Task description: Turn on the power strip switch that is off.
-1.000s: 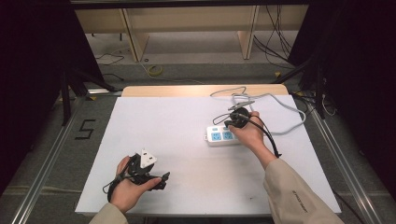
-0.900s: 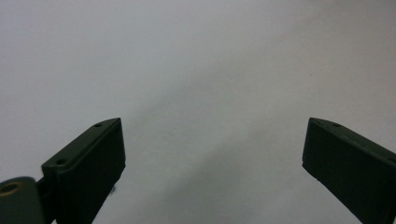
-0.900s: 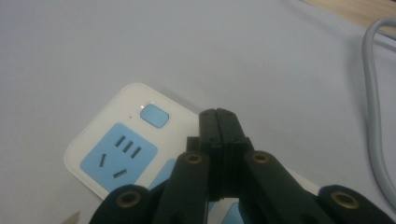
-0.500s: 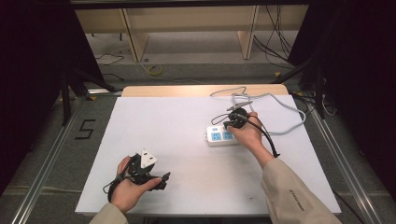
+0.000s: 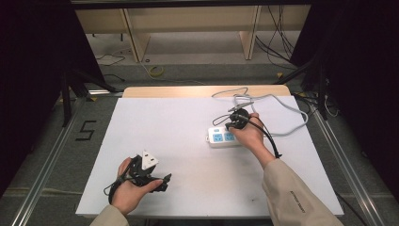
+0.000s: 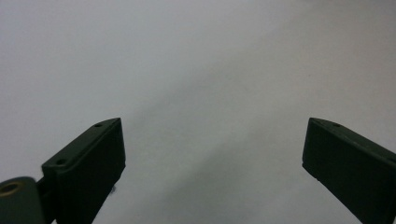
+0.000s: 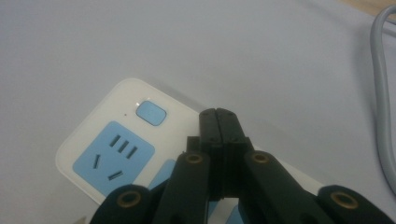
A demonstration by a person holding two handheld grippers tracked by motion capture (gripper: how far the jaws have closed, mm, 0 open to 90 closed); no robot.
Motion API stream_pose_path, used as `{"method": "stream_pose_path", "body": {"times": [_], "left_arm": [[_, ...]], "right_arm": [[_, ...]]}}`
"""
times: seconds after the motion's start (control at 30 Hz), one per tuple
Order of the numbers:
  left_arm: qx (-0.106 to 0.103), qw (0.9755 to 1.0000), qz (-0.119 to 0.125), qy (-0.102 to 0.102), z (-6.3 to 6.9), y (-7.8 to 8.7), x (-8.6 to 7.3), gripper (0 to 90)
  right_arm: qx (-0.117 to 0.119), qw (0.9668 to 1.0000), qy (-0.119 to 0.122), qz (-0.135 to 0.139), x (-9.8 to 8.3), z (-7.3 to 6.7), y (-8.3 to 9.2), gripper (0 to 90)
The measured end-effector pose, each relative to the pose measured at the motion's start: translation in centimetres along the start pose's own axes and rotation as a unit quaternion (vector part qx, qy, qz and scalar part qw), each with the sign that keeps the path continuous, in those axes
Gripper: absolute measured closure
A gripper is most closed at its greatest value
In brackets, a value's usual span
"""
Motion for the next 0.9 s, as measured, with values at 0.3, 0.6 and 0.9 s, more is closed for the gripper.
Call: {"method": "stream_pose_path", "body": {"times": [0.3,0.6,0.9], "left_arm": [[0.0,1.0,0.001,0.001,0.0,0.0,-0.01,5.3],[-0.001,1.0,0.001,0.001,0.03,0.0,-0.02,5.4],[-0.001,1.0,-0.001,0.0,0.04,-0.01,-0.03,5.4]], "right_arm": [[0.001,1.0,0.001,-0.006,0.12,0.03,-0.07,90.0],[-0.002,0.9998,0.009,-0.015,0.26,-0.06,-0.11,90.0],[-0.003,0.9997,0.01,-0.021,0.38,-0.09,-0.13,90.0]]}}
Point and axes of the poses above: each handheld gripper's, and its own axes: y roughly backward along the jaws, x roughly out of its top, z roughly to its right, the point moved 4 cm from there along -y, roughly forward along the jaws, and after that the axes turned 1 degree about y, right-handed, at the moved point
